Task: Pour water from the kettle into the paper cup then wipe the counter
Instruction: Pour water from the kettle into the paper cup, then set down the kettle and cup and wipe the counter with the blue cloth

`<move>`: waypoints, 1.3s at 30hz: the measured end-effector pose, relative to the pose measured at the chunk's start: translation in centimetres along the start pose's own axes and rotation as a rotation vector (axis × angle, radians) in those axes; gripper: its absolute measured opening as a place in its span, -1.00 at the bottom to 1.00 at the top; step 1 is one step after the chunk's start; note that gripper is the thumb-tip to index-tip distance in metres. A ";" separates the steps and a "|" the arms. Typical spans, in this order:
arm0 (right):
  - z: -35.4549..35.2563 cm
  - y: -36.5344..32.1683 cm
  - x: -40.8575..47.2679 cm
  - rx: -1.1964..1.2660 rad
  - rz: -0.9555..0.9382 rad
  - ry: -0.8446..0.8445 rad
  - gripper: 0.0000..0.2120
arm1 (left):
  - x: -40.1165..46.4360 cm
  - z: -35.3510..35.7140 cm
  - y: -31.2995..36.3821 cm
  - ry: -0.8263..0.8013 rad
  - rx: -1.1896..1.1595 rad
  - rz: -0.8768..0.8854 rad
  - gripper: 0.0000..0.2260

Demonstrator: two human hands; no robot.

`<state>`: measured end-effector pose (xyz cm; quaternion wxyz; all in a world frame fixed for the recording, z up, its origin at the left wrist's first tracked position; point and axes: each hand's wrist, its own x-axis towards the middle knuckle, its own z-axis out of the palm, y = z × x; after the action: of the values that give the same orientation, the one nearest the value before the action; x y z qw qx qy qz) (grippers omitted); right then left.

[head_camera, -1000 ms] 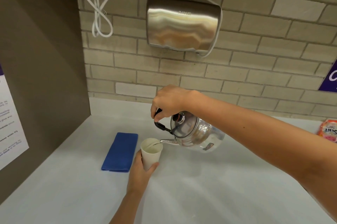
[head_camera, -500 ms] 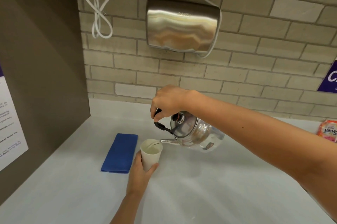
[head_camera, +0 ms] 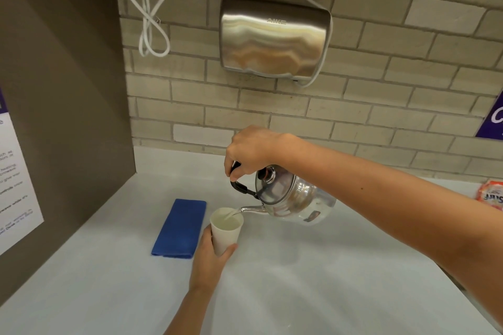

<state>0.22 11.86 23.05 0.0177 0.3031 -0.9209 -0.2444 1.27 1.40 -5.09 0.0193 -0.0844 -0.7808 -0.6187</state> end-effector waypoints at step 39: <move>13.1 8.6 0.7 0.725 0.579 0.530 -0.84 | 0.3 0.1 -0.7 0.014 0.020 -0.041 -0.40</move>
<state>-7.47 23.20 15.37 0.2107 0.0747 -0.9561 0.1894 0.90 1.35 -5.71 0.0130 -0.0637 -0.7883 -0.6119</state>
